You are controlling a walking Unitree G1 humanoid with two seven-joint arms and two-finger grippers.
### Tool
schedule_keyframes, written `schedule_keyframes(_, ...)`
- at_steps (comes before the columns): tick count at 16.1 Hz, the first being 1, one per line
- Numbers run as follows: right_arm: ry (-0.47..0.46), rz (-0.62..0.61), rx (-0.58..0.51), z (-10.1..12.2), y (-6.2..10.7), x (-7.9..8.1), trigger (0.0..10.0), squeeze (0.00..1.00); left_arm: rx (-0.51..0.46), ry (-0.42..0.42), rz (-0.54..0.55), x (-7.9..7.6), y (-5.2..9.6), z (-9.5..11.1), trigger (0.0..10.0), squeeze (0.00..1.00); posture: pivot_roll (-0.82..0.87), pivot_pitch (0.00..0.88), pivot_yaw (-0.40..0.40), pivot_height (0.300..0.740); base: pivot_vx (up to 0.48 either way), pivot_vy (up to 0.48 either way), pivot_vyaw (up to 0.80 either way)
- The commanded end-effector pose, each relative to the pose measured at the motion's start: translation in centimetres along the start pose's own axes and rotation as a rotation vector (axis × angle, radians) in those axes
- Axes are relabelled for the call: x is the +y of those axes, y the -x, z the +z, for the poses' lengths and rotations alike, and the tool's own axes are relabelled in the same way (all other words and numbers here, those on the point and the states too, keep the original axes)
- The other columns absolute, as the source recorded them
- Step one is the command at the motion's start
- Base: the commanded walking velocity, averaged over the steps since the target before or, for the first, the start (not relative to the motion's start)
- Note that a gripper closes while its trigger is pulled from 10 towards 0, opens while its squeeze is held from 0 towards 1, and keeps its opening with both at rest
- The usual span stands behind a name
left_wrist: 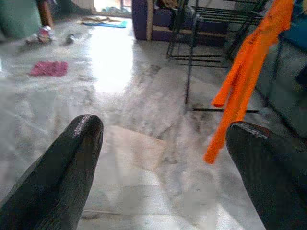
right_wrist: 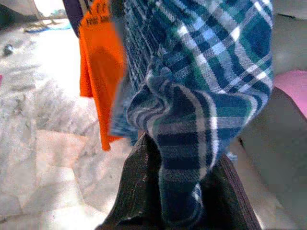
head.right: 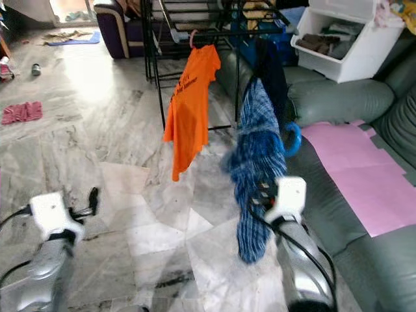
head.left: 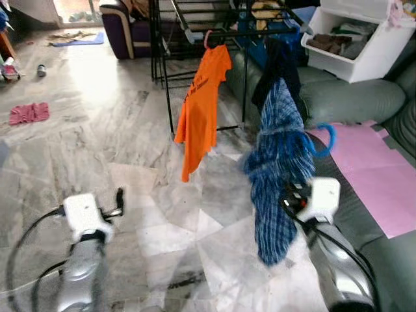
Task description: Hang hanger
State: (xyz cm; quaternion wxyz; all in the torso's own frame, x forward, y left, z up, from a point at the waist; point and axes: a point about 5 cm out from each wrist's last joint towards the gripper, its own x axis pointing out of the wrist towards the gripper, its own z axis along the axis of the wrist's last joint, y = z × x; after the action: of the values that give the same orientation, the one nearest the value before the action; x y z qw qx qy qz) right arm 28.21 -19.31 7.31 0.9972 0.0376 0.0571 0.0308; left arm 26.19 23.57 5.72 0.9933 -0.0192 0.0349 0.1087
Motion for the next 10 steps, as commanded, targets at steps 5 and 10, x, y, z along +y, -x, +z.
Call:
schedule_keyframes(5,-0.018,-0.037,-0.045,0.6,2.0,-0.2,0.0,0.0,-0.007,-0.009,-0.039,1.1,0.9,1.0,10.0,0.0,0.07,0.0,-0.042,0.74,0.0,0.0,0.0)
schedule_keyframes(10,-0.014,-0.03,-0.052,0.7,2.3,1.1,0.0,0.0,-0.008,0.036,-0.165,-3.1,1.4,0.6,10.0,0.0,0.06,0.0,-0.044,0.74,0.0,0.0,0.0)
